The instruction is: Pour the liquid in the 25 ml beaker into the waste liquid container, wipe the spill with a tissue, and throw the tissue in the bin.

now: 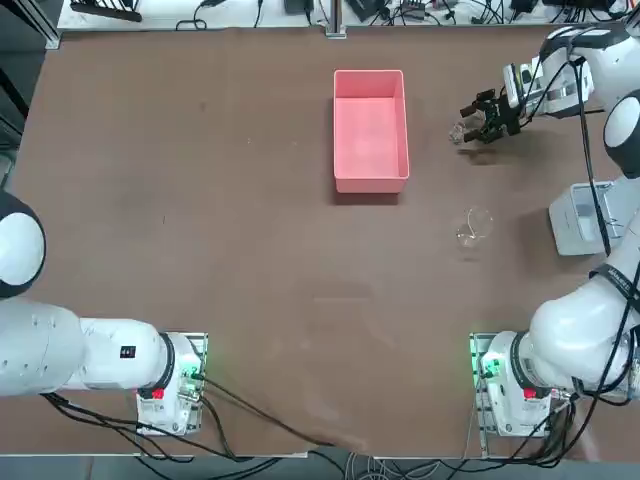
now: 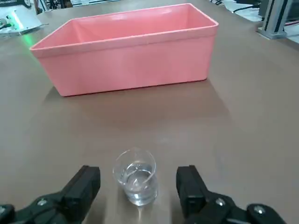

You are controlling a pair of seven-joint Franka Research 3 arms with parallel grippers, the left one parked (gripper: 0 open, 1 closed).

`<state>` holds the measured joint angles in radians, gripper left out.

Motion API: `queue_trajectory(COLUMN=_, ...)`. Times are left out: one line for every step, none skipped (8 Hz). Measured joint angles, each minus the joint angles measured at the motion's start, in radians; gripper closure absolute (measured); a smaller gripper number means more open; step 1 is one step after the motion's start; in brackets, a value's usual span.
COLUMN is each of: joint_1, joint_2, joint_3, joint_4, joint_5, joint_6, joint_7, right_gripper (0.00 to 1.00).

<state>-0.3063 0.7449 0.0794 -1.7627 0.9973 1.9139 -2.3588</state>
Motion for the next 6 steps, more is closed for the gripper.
queue_trajectory(joint_1=0.0, joint_2=0.005, joint_3=0.0, joint_4=0.0, joint_5=0.001, joint_6=0.001, joint_7=-0.01, right_gripper=0.0)
queue_trajectory(joint_1=0.0, joint_2=0.009, joint_3=0.0, joint_4=0.0, joint_5=0.002, joint_6=0.002, joint_7=-0.016, right_gripper=0.0)
queue_trajectory(joint_1=0.0, joint_2=0.012, joint_3=0.0, joint_4=0.0, joint_5=0.002, joint_6=0.002, joint_7=-0.023, right_gripper=0.0)
queue_trajectory(joint_1=0.0, joint_2=0.015, joint_3=0.0, joint_4=0.0, joint_5=0.002, joint_6=0.002, joint_7=-0.029, right_gripper=0.0)
queue_trajectory(joint_1=0.0, joint_2=0.018, joint_3=0.0, joint_4=0.0, joint_5=0.005, joint_6=0.002, joint_7=-0.034, right_gripper=0.0)
queue_trajectory(joint_1=0.001, joint_2=0.021, joint_3=0.0, joint_4=0.0, joint_5=0.01, joint_6=0.002, joint_7=-0.036, right_gripper=0.0)
